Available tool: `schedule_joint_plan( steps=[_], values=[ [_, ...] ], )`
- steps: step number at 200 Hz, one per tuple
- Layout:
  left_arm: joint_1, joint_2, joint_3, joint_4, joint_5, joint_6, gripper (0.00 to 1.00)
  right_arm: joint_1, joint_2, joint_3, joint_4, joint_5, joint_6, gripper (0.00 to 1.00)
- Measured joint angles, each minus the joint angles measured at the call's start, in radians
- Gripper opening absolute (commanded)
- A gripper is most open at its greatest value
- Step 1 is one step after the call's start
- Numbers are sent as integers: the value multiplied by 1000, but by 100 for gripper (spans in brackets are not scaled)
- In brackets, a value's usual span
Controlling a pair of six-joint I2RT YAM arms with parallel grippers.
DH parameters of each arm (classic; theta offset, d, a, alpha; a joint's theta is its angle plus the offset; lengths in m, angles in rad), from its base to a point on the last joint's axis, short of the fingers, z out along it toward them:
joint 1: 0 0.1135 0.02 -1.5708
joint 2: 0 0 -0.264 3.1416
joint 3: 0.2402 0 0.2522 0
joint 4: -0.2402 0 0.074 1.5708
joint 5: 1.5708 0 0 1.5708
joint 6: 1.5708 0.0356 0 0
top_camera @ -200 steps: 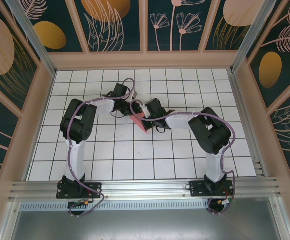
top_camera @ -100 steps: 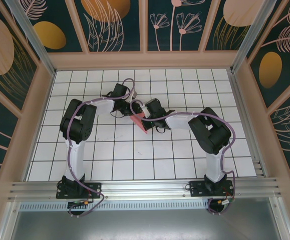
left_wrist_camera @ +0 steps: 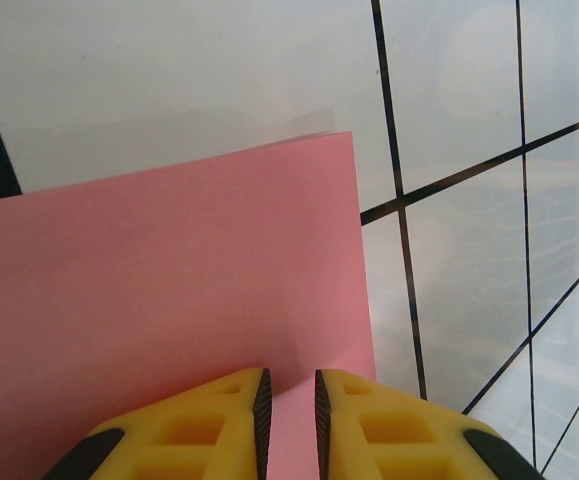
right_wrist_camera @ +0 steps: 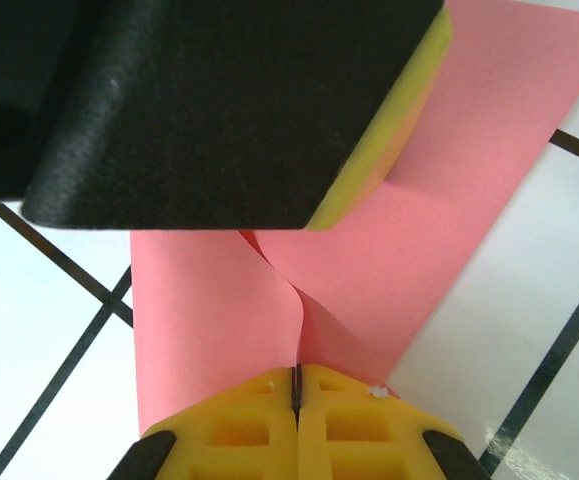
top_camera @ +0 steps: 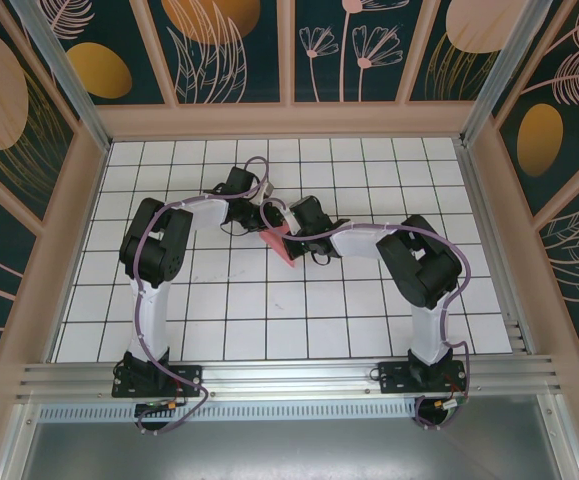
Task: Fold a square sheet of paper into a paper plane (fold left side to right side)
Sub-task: Third fold the triangle at the center of the table.
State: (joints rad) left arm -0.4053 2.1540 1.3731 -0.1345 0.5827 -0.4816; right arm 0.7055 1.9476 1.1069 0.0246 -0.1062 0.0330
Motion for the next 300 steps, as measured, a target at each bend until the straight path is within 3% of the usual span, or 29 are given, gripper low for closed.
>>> schedule_joint_plan(
  steps=[75,141,160,191,235,300],
  values=[
    [-1,0,7,-7,8,8,32,0,10,3,0,-1,0,0],
    [35,-1,85,-142,-23,60,40,-2,10,-4,13,-9,5,0],
    [58,-11,110,-170,-31,70,39,-3,10,-6,16,-16,5,0],
    [76,-68,96,-183,-46,74,31,-4,10,-8,21,-20,8,0],
    [71,-212,-75,-121,19,42,28,-4,10,-8,22,-23,8,0],
    [26,-190,-131,-55,80,2,27,-4,10,-8,23,-23,8,0]
  ],
)
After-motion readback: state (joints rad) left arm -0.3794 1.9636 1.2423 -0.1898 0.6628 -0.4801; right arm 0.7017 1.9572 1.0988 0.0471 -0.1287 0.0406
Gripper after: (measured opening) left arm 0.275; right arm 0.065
